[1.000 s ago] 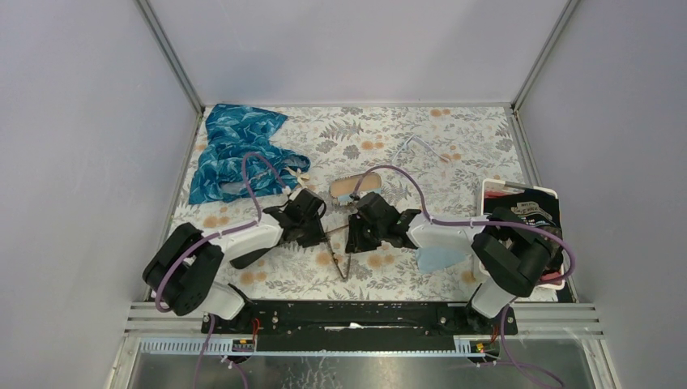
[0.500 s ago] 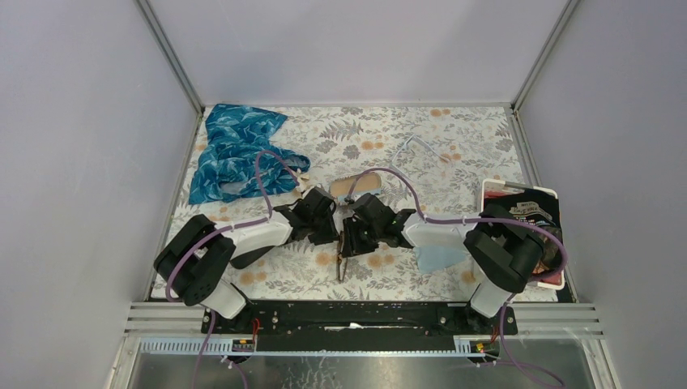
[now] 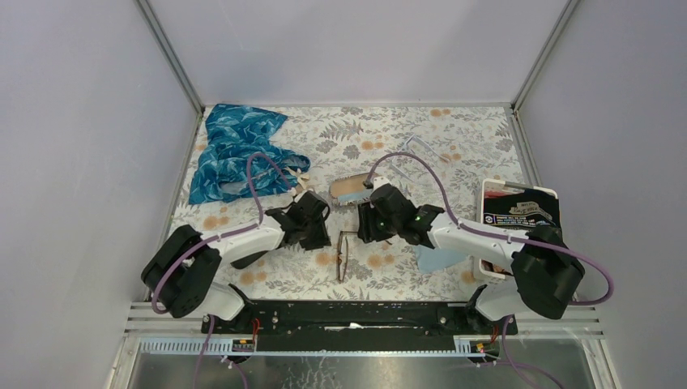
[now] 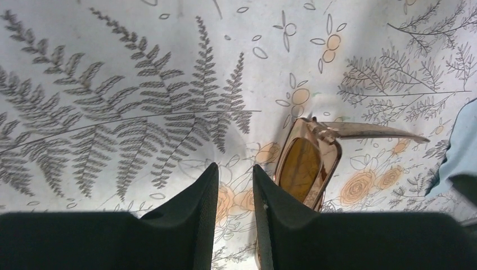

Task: Organize the sunglasses
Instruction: Fold the sunglasses at the center of the board.

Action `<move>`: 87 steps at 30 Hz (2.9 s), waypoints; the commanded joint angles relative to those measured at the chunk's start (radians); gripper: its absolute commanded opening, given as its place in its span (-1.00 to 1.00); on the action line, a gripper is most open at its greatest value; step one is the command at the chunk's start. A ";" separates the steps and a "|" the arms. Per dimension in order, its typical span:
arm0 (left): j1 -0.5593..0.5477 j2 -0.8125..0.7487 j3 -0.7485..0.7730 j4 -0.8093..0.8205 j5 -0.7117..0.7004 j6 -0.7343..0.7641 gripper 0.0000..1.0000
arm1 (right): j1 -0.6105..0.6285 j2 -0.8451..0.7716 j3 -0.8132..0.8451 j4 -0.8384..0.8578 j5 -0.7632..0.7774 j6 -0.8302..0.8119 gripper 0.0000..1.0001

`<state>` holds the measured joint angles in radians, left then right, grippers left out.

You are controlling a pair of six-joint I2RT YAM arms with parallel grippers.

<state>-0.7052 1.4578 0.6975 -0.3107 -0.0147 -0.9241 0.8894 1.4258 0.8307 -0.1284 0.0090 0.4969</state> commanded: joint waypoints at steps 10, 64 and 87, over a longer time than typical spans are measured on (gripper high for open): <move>0.023 -0.051 -0.078 -0.052 0.038 0.021 -0.33 | -0.107 0.098 0.088 -0.154 -0.083 -0.303 0.47; -0.108 0.095 0.086 -0.075 0.103 0.060 -0.40 | -0.097 0.046 0.057 -0.119 -0.135 -0.037 0.11; 0.055 -0.176 -0.032 -0.133 -0.027 -0.019 -0.31 | 0.014 0.179 0.122 -0.117 0.078 0.034 0.82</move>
<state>-0.6628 1.2999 0.6800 -0.4255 -0.0013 -0.9192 0.8822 1.5959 0.9062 -0.2405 0.0193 0.5220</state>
